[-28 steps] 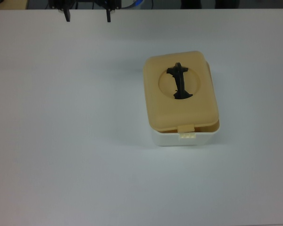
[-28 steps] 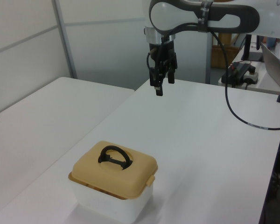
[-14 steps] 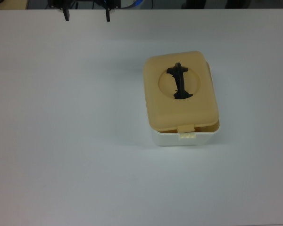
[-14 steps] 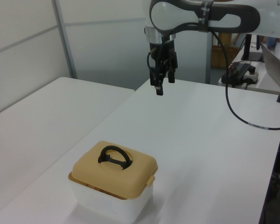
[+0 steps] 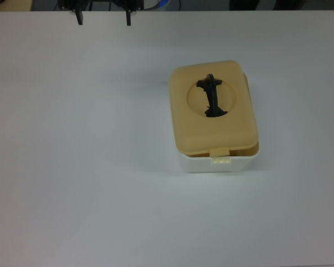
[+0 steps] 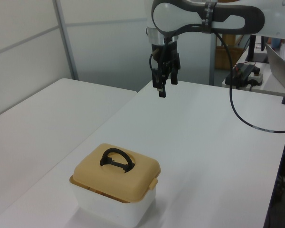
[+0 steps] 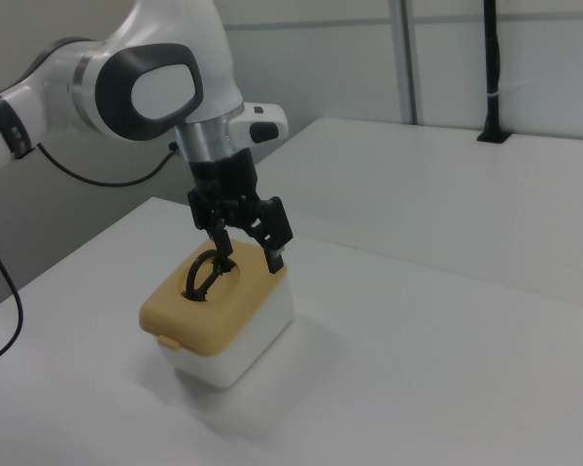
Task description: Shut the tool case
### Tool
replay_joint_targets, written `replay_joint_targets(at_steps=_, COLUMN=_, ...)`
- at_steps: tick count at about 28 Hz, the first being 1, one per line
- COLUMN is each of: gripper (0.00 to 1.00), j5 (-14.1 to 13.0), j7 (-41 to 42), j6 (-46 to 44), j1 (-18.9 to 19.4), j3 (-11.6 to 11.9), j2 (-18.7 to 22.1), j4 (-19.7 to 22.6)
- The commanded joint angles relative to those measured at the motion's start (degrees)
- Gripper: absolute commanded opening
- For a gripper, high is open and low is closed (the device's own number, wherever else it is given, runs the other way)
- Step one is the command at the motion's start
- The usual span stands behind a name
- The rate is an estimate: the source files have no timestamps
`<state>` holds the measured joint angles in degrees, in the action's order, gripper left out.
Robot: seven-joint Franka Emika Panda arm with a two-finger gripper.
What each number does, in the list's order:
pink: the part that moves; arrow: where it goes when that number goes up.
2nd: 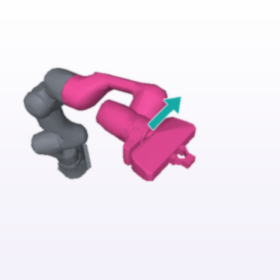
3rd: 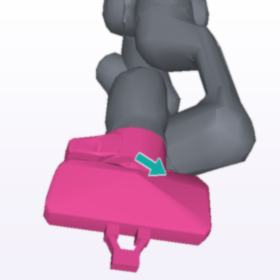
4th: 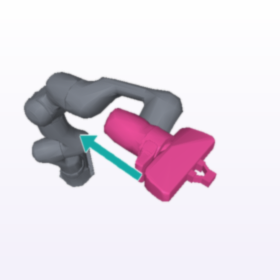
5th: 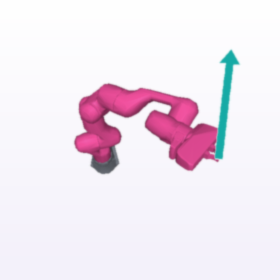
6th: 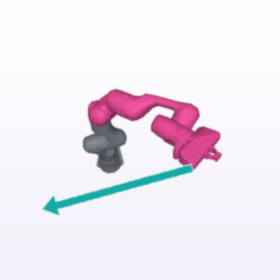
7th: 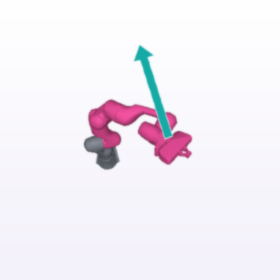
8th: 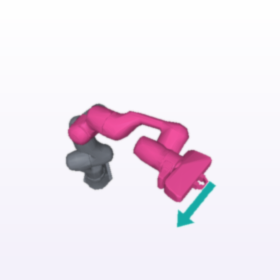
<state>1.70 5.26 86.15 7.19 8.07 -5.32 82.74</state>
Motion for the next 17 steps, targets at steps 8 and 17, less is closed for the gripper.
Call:
replay_joint_targets(at_steps=8, gripper=1.0, j5=0.67, j7=-0.43, j6=-0.37, j1=0.98, j3=-0.07, j2=0.84, j4=0.31)
replay_joint_targets(at_steps=17, gripper=1.0, j5=0.41, j7=-0.34, j6=-0.28, j1=0.9, j3=-0.25, j2=0.4, j4=0.31)
